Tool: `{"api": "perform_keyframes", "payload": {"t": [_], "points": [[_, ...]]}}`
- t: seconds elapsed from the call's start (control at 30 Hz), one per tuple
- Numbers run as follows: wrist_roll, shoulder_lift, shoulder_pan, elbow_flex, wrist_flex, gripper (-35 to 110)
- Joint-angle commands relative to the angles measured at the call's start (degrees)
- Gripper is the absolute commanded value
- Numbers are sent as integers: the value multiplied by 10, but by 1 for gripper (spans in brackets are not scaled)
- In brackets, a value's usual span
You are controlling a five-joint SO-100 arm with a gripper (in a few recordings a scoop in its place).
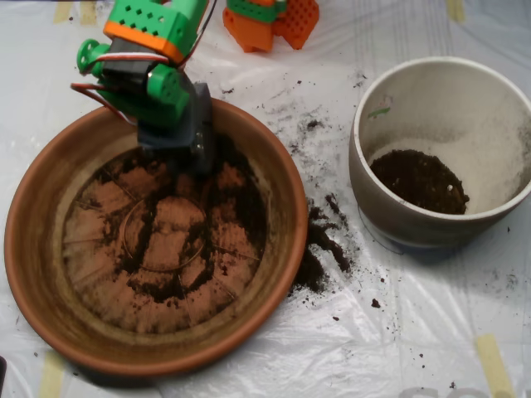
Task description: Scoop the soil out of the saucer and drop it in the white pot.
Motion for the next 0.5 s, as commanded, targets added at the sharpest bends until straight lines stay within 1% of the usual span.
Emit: {"api": "perform_keyframes", "payload": {"t": [0.0,0.13,0.23,0.33,0.47], "points": [[41,40,-20,-71,34,0],[135,40,-46,-159,41,0],[180,39,-76,-223,59,0],[186,45,-120,-282,102,0],[181,130,-180,-288,108,0]]}}
